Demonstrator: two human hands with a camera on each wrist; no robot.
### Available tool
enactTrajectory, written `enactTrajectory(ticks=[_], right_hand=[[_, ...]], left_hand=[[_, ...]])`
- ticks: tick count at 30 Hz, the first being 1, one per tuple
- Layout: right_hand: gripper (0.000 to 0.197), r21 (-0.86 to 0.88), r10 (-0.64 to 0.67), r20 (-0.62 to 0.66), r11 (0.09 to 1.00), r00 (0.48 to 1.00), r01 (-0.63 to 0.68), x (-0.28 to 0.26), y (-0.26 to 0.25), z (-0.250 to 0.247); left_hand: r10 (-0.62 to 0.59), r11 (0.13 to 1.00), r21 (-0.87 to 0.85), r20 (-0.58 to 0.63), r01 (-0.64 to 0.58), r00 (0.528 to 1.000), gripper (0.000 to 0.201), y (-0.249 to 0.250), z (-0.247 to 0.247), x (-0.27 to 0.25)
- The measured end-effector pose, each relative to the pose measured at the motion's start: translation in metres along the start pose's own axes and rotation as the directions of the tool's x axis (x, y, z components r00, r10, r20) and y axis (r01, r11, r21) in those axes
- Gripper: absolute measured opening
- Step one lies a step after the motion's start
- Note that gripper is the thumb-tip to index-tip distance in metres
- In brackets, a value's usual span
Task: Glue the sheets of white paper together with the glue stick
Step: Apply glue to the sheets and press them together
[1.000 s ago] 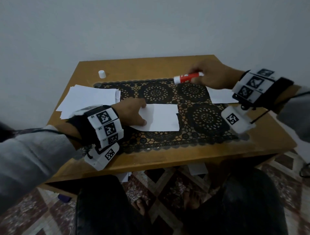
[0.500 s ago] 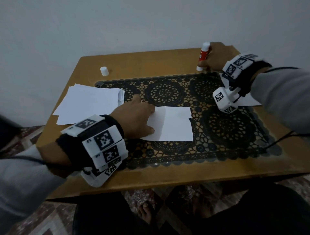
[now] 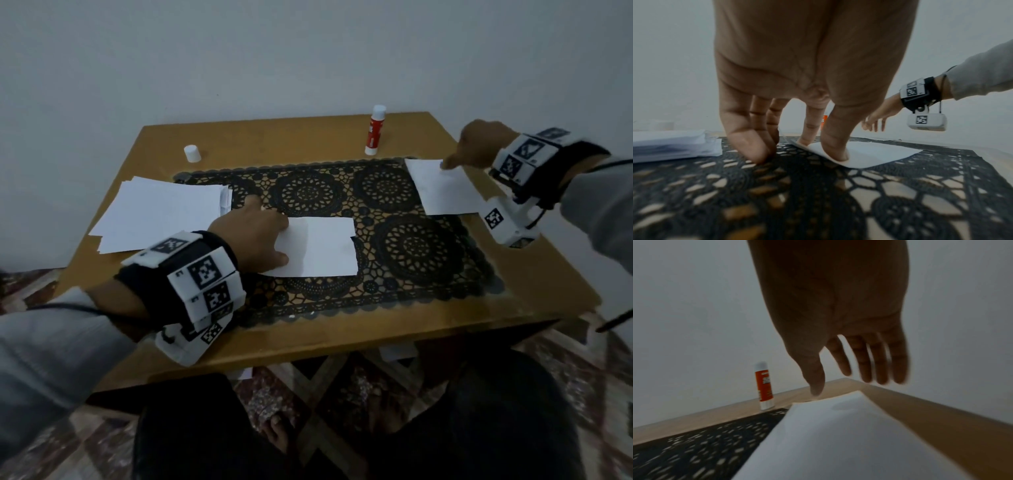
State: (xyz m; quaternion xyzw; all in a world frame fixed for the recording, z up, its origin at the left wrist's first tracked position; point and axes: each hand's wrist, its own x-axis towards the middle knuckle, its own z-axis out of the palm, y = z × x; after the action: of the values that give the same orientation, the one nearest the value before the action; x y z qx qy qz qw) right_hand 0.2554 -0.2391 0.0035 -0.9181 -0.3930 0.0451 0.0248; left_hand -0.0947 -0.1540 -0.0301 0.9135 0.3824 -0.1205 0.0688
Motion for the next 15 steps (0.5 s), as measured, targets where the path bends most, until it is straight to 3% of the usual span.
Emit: enactTrajectory(ticks=[4,8,15], right_hand=[[0.058,0.222,0.093,0.376,0.957,0.922,-0.187,-0.022,0.034,0.004],[0.051,0.285,0.084,0.327,0.941,0.941,-0.183,-0.024,0.039,0.017],[0.036,0.366,0.203,0.241,0.886,0.949,-0.283,-0.024,0.032,0.024]], left_hand=[[-0.011,1.000,-0.021,-0.010,0.011,1.000,0.064,-0.002,0.004,0.002],[-0.015,0.999,-0.031,-0.004,0.015,1.000,0.065,-0.004,0.006,0.003],[-0.038,0.999,-0.032,0.001,0.038,0.999,0.060,0.002,0.005,-0.001]])
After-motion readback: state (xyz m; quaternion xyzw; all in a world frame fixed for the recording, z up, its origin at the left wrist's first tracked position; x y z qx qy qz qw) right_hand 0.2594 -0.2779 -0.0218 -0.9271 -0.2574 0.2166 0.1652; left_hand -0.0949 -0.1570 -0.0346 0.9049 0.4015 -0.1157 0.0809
